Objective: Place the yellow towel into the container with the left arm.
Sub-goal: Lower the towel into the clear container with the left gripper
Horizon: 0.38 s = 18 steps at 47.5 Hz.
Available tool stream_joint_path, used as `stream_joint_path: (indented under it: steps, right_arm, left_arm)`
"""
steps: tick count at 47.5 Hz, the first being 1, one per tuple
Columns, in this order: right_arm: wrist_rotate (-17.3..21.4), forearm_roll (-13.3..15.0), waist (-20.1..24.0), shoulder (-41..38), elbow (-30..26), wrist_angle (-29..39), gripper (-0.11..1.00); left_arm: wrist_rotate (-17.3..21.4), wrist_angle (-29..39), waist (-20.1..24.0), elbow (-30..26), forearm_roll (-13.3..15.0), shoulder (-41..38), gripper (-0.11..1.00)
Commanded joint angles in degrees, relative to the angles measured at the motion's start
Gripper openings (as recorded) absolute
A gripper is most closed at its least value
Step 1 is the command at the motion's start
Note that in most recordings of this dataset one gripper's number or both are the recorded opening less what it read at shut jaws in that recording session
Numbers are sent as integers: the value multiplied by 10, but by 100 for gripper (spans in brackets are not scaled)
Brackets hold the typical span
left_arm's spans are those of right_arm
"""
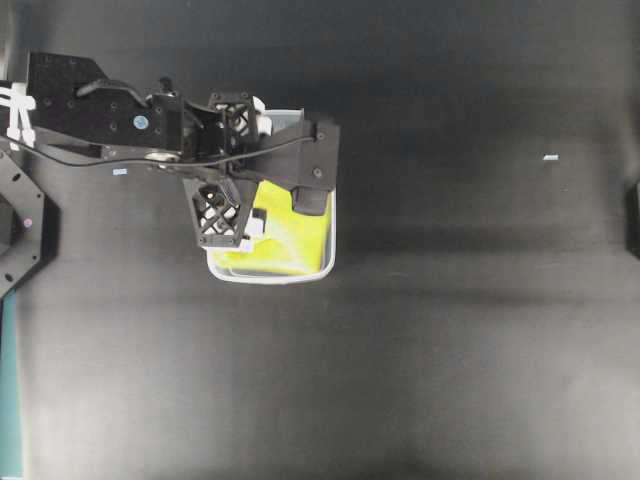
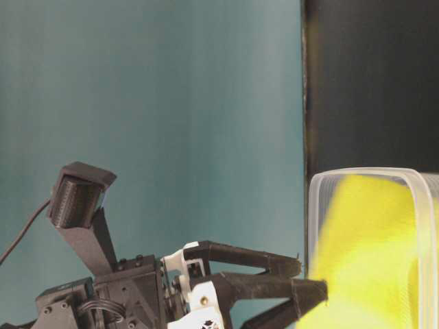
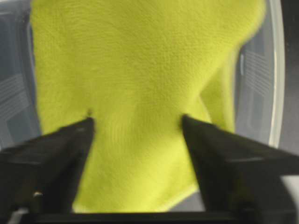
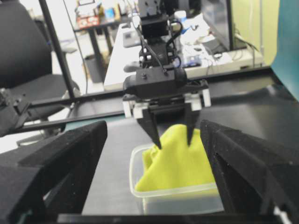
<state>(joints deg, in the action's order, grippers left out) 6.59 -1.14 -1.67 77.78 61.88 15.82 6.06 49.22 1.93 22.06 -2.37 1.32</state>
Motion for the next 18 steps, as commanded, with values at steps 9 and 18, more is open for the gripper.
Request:
stream_joint_path:
  steps: [9,18]
  right_arm:
    - [1,-1,-1,-9,-6,-4,78]
    - [1,-1,-1,-9,-5,-5,78]
  left_arm:
    - [-12,6,7,-23,-2,61,88]
    - [-13,-5,11,-8,-2,147,87]
